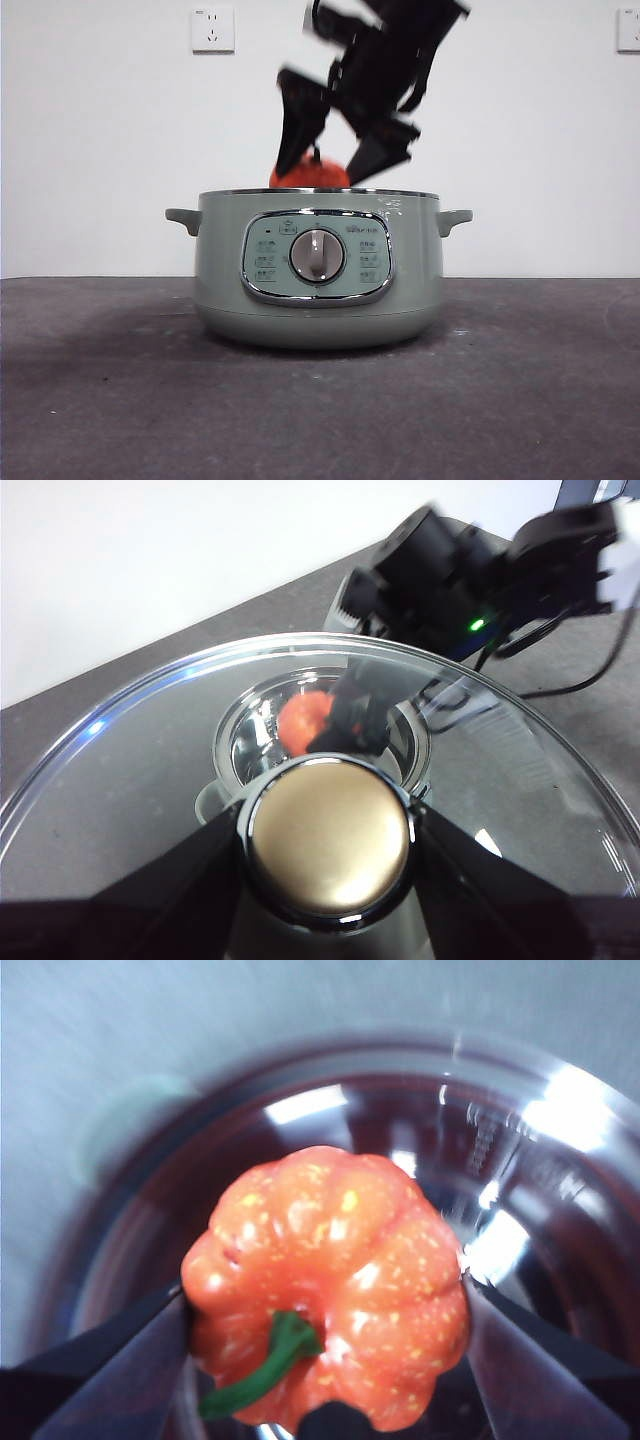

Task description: Pick up the pumpkin,open the lid,put the pumpkin in the pot,close the lid

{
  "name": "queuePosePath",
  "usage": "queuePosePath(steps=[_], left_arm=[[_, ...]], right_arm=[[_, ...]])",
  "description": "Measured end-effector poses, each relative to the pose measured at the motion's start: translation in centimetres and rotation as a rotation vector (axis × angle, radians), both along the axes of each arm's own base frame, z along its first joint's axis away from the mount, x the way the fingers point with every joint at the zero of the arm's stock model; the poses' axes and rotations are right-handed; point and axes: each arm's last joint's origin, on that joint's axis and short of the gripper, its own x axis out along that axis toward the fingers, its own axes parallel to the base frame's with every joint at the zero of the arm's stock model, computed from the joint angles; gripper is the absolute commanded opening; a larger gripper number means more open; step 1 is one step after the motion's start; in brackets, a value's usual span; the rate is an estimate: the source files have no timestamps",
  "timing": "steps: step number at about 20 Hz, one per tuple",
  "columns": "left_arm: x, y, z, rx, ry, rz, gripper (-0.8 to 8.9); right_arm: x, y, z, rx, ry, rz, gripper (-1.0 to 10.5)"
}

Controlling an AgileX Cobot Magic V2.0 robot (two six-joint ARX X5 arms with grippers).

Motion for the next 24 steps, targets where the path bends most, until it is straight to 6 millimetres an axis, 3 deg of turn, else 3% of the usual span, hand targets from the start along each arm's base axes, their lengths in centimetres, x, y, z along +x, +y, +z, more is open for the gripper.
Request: queuePosePath(steps=[10,11,13,14,18,20,22,24], left_arm=[[0.0,0.0,-0.1,0.004,0.007,0.000,-0.08],[0.0,0.0,-0.1,0.004,0.007,0.000,-0.09],[0.0,0.0,-0.1,0.004,0.007,0.000,-0.09],[0.0,0.0,-0.1,0.004,0.007,0.000,-0.09],[0.1,0.0,-0.1,0.003,0.005,0.000,-0.09],[0.4,-0.2,0.0,-0.003,-0.006,0.000,-0.09],[1.2,-0.6,-0.1,0.004,0.005,-0.001,-0.09],[2.6,-1.3,-0.5,0.024,0.027,-0.008,-0.09]], right_arm=[[0.9,1.1,-4.6,-0.172,0.043,-0.007,0.1],[0.9,1.1,-4.6,-0.172,0.043,-0.007,1.0],[0.9,1.2,-4.6,-0.172,0.042,-0.007,4.7],[0.9,1.2,-4.5,-0.171,0.042,-0.007,6.0],[0.9,1.2,-4.3,-0.167,0.036,-0.007,6.3],[0.7,1.1,-3.1,-0.149,0.016,-0.014,6.3],[-0.4,0.2,0.4,-0.121,-0.063,-0.048,6.3],[-2.8,-1.5,5.4,-0.089,-0.154,-0.109,6.3]])
